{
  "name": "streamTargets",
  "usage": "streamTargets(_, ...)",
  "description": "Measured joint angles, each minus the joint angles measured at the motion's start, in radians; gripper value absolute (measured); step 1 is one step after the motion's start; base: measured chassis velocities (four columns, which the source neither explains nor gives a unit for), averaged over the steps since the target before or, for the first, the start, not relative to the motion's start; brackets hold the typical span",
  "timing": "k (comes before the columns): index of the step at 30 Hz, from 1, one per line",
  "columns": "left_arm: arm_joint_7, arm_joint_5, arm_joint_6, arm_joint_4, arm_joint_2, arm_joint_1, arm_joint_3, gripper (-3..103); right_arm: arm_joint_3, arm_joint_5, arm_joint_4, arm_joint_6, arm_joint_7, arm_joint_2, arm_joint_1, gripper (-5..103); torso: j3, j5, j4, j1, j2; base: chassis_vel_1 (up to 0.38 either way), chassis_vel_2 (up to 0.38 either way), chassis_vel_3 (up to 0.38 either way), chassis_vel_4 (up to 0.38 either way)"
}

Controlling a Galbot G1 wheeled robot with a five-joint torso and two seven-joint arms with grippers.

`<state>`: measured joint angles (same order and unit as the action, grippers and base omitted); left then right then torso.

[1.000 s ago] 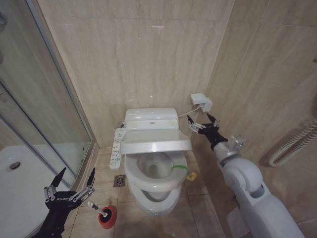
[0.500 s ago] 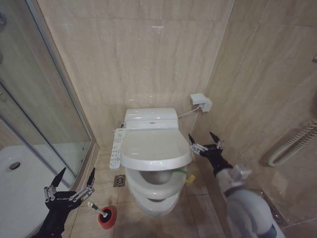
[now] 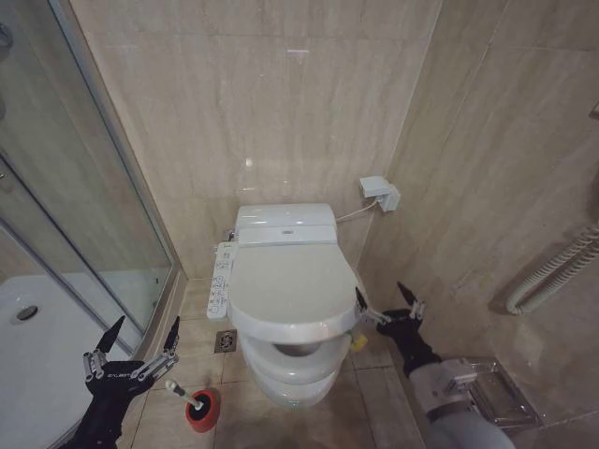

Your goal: Open the toilet lid, clean the toilet bowl with a toilet brush, close the toilet lid, and flush.

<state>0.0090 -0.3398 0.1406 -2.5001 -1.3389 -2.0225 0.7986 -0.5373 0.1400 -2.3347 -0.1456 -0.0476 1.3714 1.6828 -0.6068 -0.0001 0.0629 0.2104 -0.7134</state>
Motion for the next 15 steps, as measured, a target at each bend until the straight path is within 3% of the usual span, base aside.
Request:
streamTargets(5,0.0,0.0,0.0,0.0,0.0,0.0,0.0,99,-0.012,-0.041,0.0,0.026,0.007,0.027,0.045,100,0.0,0.0,0.0,0.0,0.0,0.0,0.0,0.0,0.0)
streamTargets(15,0.0,0.0,0.0,0.0,0.0,0.0,0.0,99,-0.073,-0.03,-0.064,0.072,0.119,0.116,0.134,100,0.0,0.0,0.0,0.0,0.0,0.0,0.0,0.0,0.0)
